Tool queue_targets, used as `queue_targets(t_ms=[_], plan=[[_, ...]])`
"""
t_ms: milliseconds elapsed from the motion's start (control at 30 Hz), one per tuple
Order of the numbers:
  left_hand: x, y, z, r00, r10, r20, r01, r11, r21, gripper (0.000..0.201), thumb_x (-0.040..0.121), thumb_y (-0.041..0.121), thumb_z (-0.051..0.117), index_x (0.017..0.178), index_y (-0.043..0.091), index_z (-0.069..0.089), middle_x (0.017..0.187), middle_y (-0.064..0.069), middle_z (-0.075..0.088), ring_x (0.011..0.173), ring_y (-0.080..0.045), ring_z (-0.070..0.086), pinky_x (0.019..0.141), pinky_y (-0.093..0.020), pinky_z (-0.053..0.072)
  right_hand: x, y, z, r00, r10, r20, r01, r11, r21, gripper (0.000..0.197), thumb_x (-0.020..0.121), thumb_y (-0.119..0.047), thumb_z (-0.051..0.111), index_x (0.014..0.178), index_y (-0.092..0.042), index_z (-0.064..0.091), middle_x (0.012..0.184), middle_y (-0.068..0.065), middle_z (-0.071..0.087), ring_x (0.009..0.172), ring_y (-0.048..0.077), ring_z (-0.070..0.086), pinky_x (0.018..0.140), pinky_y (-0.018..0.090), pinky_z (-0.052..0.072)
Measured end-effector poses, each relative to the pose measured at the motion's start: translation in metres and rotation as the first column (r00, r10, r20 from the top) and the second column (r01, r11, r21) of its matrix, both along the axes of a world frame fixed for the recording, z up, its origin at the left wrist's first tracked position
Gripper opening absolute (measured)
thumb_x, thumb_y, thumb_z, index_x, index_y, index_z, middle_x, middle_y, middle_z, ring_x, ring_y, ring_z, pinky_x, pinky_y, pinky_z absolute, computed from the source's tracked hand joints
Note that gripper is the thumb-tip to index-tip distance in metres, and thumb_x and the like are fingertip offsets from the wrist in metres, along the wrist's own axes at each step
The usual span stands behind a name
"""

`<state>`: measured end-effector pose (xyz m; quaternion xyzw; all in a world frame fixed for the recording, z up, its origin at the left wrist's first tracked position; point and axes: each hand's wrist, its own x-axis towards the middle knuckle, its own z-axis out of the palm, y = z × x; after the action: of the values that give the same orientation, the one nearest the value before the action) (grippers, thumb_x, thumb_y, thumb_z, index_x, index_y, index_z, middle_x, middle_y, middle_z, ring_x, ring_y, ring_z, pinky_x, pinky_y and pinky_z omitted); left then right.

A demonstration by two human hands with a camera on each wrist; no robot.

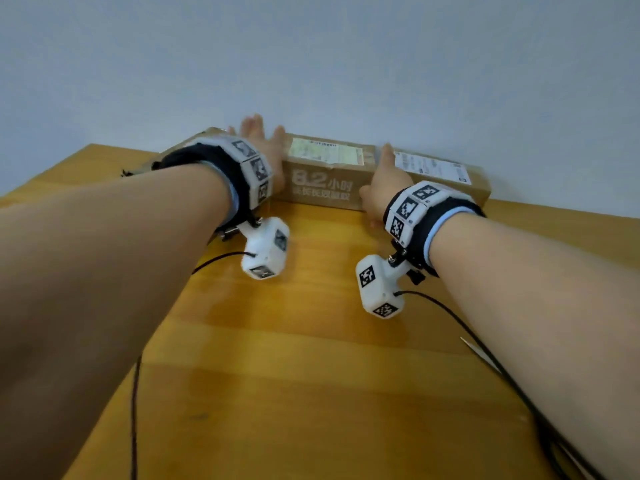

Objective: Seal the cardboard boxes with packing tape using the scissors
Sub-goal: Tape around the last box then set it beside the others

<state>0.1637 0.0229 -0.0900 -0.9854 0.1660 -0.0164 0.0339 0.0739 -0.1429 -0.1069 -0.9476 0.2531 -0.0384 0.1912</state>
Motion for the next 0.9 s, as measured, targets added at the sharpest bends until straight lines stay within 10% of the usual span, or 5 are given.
queue_targets(t_ms=[100,267,467,600,900], plan=[[-0.009,0.045,0.002,0.972,0.234,0.038,-0.233,0.972,-0.021,0.096,0.086,0.039,0.059,0.156,0.020,-0.004,0.161,-0.023,-0.015,0.149,-0.039,-0.014,0.119,-0.057,-0.006,-0.015,0.012,0.011,1.000,0.020,0.011,-0.020,1.000,0.006,0.071,0.102,-0.012,0.049,0.161,-0.015,0.010,0.127,0.016,0.062,0.093,0.030,0.067,0.067,0.038,0.055],[-0.063,0.089,0.030,0.901,0.275,-0.335,-0.324,0.941,-0.098,0.070,0.090,0.020,0.068,0.147,0.001,0.032,0.139,-0.021,0.046,0.122,-0.036,0.050,0.092,-0.034,0.042,-0.057,0.041,0.009,0.975,0.200,-0.092,-0.186,0.972,0.143,0.053,0.101,-0.011,0.052,0.152,-0.015,0.040,0.133,0.012,0.063,0.082,0.028,0.063,0.087,0.047,0.060],[-0.117,0.122,0.039,0.905,0.332,-0.266,-0.369,0.924,-0.103,0.063,0.075,0.047,0.080,0.111,0.013,0.041,0.082,-0.009,0.041,0.089,-0.028,0.049,0.079,-0.035,0.047,-0.101,0.067,0.007,0.982,0.174,-0.068,-0.136,0.916,0.377,0.043,0.099,-0.005,0.052,0.141,-0.014,0.051,0.106,0.017,0.072,0.067,0.028,0.058,0.075,0.047,0.059],[-0.144,0.124,0.031,0.899,0.259,-0.352,-0.318,0.940,-0.120,0.112,0.056,0.050,0.090,0.143,0.020,0.026,0.129,-0.016,0.041,0.113,-0.039,0.050,0.090,-0.049,0.051,-0.127,0.081,0.023,0.997,0.077,0.028,-0.082,0.880,0.469,0.038,0.098,-0.001,0.053,0.134,-0.012,0.056,0.103,0.018,0.073,0.068,0.025,0.059,0.070,0.040,0.057],[-0.194,0.076,0.010,0.948,-0.135,-0.288,0.109,0.988,-0.105,0.144,0.055,0.057,0.087,0.154,0.031,-0.014,0.158,-0.004,0.020,0.147,-0.030,0.017,0.117,-0.060,0.017,-0.181,0.064,0.037,0.978,-0.183,0.095,0.133,0.912,0.388,0.031,0.101,-0.040,0.045,0.096,-0.013,0.058,0.090,0.009,0.058,0.084,0.029,0.062,0.091,0.048,0.057]])
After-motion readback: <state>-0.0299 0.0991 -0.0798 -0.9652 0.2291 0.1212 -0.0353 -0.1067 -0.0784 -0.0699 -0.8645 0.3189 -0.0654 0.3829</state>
